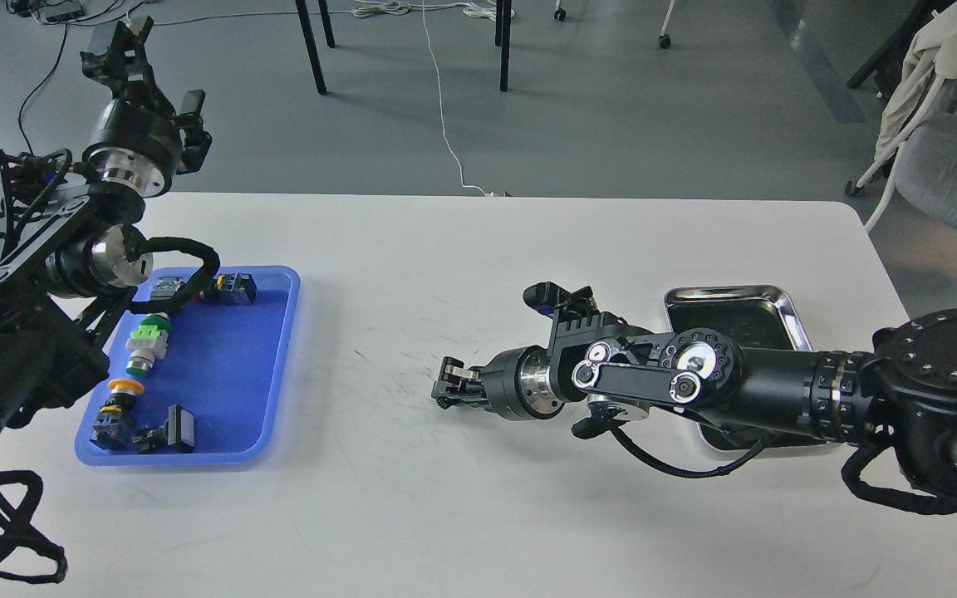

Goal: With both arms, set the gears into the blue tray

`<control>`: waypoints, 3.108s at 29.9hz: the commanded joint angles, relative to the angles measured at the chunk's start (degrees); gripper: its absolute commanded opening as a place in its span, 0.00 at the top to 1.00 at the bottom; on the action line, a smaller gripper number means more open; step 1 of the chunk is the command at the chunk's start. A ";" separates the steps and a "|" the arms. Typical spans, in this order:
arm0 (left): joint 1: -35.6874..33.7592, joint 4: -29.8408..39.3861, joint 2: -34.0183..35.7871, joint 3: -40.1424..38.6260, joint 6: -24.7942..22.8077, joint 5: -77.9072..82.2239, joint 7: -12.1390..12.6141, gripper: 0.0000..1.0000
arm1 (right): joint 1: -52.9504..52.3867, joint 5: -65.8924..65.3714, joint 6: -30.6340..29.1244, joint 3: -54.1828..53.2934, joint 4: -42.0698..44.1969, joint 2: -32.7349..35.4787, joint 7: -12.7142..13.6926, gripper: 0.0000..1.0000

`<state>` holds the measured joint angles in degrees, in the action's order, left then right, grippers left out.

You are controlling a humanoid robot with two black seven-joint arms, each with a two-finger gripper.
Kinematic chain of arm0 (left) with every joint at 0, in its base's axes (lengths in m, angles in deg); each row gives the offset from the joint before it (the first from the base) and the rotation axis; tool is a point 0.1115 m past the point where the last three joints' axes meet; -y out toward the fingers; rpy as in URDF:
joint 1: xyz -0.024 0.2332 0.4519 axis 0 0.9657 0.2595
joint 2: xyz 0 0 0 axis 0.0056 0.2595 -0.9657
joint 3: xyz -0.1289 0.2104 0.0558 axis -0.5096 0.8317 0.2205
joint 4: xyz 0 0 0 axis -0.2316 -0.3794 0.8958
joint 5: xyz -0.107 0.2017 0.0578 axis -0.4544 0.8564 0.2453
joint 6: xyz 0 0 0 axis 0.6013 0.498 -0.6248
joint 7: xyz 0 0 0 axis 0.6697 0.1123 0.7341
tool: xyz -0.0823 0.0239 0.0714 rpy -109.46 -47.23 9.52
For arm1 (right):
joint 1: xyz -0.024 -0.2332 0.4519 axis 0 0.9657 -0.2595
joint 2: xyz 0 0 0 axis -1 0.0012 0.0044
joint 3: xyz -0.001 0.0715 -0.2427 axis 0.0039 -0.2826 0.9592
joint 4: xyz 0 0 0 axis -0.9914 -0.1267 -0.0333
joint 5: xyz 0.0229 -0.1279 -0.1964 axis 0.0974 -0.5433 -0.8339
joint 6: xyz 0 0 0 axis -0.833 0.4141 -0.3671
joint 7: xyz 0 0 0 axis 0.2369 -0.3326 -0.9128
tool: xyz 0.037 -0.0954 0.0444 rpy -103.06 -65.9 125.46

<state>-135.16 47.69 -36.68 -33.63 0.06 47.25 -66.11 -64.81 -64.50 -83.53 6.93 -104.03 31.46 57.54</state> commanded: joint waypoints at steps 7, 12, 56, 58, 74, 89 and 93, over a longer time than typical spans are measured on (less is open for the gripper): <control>0.04 0.00 0.26 0.00 0.09 0.00 0.08 0.02 | -0.32 0.16 0.92 -0.35 0.57 0.00 -0.26 0.09; 0.04 0.00 0.52 0.09 0.09 0.09 0.25 0.02 | -0.84 0.25 0.83 -5.51 2.32 0.00 -0.26 0.05; 1.27 14.15 7.64 11.86 2.03 15.11 3.24 0.02 | 54.35 37.52 -19.26 -92.11 -5.58 27.33 -0.70 0.03; 1.89 15.81 8.25 13.79 2.03 18.17 3.24 0.02 | 54.26 37.52 -19.26 -92.20 -5.41 26.98 -0.70 0.03; 9.71 38.06 14.07 29.62 5.54 70.78 3.24 0.02 | 52.68 37.17 -19.26 -91.05 -3.39 24.70 -0.79 0.03; 17.62 23.57 0.00 30.15 8.52 105.13 4.12 0.02 | 52.50 36.81 -19.26 -90.79 -2.86 24.78 -0.79 0.03; 18.67 19.00 -2.20 30.06 11.77 105.13 4.39 0.04 | 52.50 36.73 -19.26 -90.79 -2.86 24.96 -0.79 0.03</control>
<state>-117.40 69.70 -37.33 -3.50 9.74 152.39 -61.90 -12.29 -27.73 -102.79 -83.86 -106.89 56.18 56.78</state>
